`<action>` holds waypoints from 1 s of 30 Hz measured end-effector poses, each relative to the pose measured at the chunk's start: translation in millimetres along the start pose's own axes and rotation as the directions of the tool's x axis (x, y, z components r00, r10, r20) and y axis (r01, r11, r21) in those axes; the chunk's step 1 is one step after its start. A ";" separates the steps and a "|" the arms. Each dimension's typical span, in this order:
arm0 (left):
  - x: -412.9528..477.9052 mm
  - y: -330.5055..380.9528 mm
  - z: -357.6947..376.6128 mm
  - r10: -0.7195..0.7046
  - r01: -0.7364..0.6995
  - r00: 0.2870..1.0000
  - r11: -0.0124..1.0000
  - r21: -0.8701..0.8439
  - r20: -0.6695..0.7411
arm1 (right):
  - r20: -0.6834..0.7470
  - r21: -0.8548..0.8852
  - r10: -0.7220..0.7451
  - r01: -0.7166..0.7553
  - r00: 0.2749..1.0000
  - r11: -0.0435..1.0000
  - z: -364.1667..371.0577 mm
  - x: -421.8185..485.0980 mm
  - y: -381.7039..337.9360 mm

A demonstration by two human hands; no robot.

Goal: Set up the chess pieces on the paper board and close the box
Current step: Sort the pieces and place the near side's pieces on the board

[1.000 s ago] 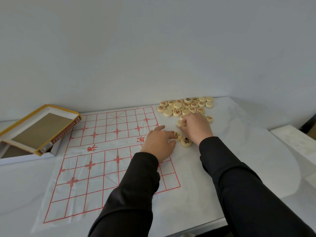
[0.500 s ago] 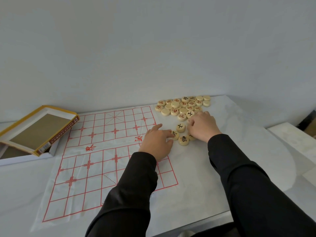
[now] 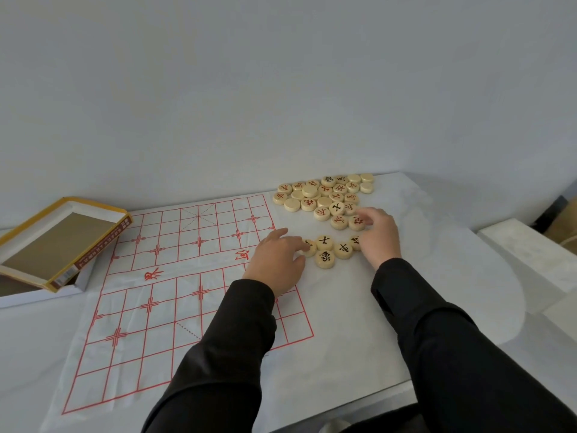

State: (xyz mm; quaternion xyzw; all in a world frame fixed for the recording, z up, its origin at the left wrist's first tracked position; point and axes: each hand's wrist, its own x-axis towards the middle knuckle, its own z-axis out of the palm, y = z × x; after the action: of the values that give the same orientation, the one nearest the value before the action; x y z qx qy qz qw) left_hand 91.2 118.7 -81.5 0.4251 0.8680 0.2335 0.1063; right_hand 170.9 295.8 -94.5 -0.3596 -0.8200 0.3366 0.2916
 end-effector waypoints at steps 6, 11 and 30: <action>0.9 2.8 0.9 0.001 -0.001 1.000 1.000 0.016 0.012 | -0.001 0.097 0.047 -0.047 0.999 0.994 -4.3 -6.4 4.5; 0.4 4.4 1.1 0.002 -0.002 1.000 1.000 0.011 0.012 | 0.037 0.154 0.006 -0.012 0.999 0.988 -0.3 -10.2 -1.7; 15.6 14.9 -16.2 -0.069 0.067 0.997 0.997 0.043 0.040 | 0.363 -0.190 -0.153 0.234 0.919 0.954 9.7 -1.0 -22.9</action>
State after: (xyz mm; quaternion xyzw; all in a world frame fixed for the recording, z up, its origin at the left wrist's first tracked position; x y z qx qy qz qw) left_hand 85.6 133.7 -59.7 0.4021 0.8842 0.2029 0.1235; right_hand 155.4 279.9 -83.2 -0.2432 -0.9232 0.2666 0.1323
